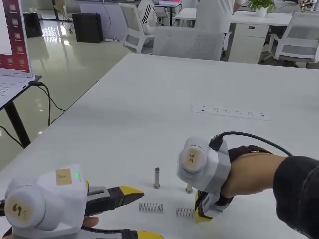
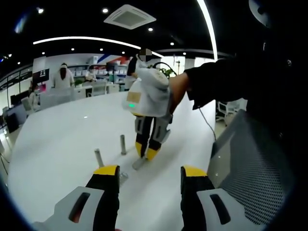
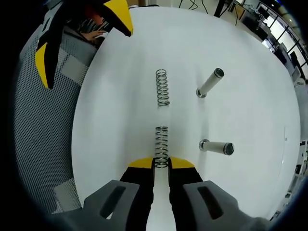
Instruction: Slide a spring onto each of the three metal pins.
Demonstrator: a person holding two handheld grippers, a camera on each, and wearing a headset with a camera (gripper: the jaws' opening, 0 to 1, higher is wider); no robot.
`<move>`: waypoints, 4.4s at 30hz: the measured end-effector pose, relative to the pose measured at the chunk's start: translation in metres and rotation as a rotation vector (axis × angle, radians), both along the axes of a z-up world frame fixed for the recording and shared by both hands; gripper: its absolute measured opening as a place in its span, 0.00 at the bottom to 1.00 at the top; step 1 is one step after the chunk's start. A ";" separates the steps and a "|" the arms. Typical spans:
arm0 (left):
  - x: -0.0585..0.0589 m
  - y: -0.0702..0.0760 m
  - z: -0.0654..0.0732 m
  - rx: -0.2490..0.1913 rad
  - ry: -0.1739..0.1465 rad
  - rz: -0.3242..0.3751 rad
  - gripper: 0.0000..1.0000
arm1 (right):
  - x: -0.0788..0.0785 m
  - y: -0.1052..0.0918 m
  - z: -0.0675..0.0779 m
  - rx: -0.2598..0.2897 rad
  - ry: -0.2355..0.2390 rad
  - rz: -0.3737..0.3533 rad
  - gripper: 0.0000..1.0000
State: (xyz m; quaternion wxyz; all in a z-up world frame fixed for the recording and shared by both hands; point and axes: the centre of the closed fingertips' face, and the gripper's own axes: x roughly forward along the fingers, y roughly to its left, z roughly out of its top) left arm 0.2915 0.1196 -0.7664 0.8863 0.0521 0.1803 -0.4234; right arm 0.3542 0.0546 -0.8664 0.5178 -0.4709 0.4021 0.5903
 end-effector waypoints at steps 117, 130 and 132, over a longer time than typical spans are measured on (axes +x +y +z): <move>0.000 -0.023 0.012 0.067 -0.087 -0.132 0.03 | -0.072 0.047 0.133 0.189 -0.040 0.243 0.07; -0.001 -0.023 0.013 0.066 -0.094 -0.132 0.02 | -0.080 0.063 0.142 0.252 -0.041 0.257 0.07; -0.001 -0.023 0.013 0.067 -0.094 -0.132 0.02 | -0.080 0.063 0.142 0.254 -0.040 0.257 0.07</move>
